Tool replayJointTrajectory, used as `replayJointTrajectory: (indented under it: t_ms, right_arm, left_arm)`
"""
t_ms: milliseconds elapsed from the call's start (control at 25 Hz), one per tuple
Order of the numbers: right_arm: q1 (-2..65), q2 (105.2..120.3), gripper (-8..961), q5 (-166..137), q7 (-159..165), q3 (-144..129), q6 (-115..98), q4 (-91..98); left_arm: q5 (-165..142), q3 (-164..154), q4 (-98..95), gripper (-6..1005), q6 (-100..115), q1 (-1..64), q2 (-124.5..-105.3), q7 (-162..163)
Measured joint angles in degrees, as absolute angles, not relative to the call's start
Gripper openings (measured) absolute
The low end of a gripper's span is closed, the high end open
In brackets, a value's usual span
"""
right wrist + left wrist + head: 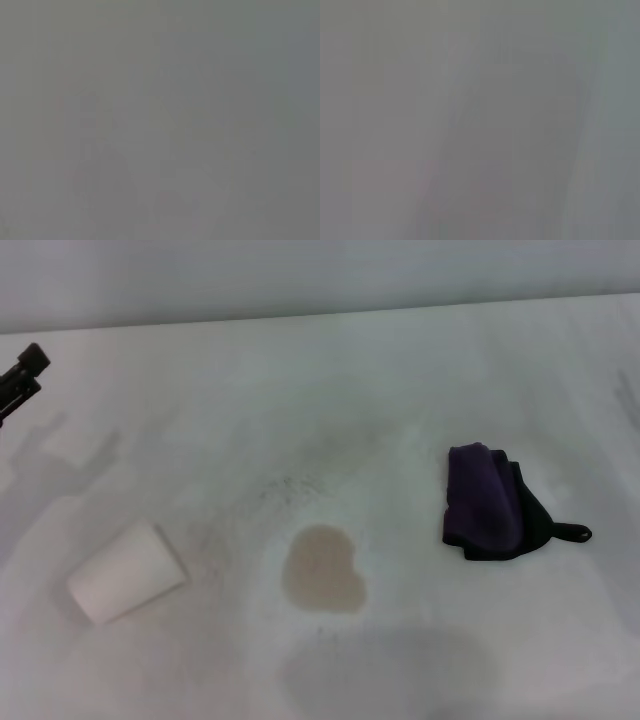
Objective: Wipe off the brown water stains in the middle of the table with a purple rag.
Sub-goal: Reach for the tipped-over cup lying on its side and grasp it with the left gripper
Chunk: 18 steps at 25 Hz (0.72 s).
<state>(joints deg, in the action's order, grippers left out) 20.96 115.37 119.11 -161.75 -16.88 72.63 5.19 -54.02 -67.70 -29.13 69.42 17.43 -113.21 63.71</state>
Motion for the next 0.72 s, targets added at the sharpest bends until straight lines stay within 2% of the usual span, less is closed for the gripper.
replayJointTrajectory:
  t_ms: [320,720]
  right_arm:
    - [22.49,115.59,844,119.44,-161.72,-14.96,72.27,3.43]
    - [23.58,115.84,844,119.45,-161.71,-13.36,71.89,-0.67]
  left_arm:
    - [-76.42,-65.9,-48.12,888,68.5,14.66,-110.5,88.52]
    - [-100.58,-58.52,-64.96,887,87.22,16.48,-109.39,105.07]
